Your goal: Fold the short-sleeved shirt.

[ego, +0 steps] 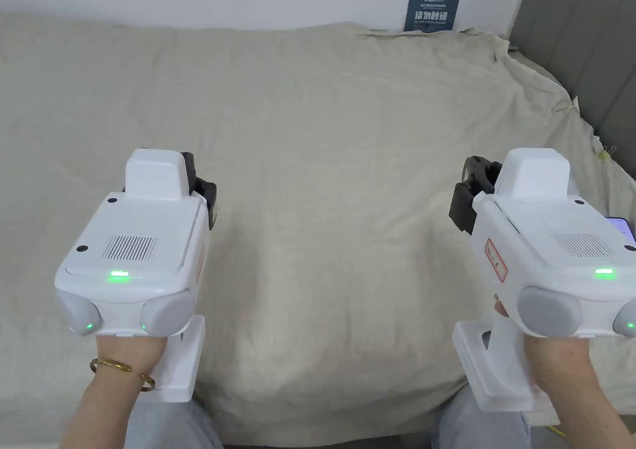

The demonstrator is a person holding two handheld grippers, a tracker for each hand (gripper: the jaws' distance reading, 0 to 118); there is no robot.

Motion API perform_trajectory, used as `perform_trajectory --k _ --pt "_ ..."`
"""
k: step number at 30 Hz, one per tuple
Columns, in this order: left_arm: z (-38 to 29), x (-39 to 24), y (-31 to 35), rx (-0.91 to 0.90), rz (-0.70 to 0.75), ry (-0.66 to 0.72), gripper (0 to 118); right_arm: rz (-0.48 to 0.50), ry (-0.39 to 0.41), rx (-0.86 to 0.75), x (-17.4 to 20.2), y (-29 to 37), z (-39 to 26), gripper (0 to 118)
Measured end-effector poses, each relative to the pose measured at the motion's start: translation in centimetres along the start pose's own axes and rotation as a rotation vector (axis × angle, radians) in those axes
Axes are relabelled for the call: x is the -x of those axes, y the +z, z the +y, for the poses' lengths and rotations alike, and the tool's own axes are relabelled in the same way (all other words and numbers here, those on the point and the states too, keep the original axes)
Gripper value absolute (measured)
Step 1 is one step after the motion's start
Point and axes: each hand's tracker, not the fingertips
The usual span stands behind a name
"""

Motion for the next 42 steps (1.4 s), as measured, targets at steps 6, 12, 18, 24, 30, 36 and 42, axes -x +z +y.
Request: perform_trajectory --k 6,12,18,24,30,36,42 --pt "0.04 -0.13 0.1 -0.001 -0.004 -0.001 0 0.0 -0.001 -0.001 -0.29 -0.16 -0.04 0" --pt "0.14 -0.33 0.17 -0.006 -0.006 -0.006 0 0.001 -0.002 -0.003 -0.15 0.02 0.08 0" --pt "0.07 -0.38 0.23 -0.002 -0.01 -0.01 0 -0.001 -0.004 -0.004 -0.41 -0.1 -0.07 0" --pt "0.07 -0.44 0.36 -0.007 -0.009 -0.007 0 0.003 -0.002 -0.003 -0.05 0.23 -0.09 0" --pt "0.05 -0.47 0.47 -0.008 -0.012 -0.007 0 0.004 0.0 -0.001 -0.11 0.14 -0.35 0" --pt "0.09 -0.52 0.53 -0.012 -0.012 -0.006 0 0.002 0.002 -0.003 -0.18 0.16 -0.27 0" --pt "0.05 -0.6 0.52 -0.013 -0.015 -0.009 0 0.005 0.009 -0.009 -0.16 0.26 -0.12 0"
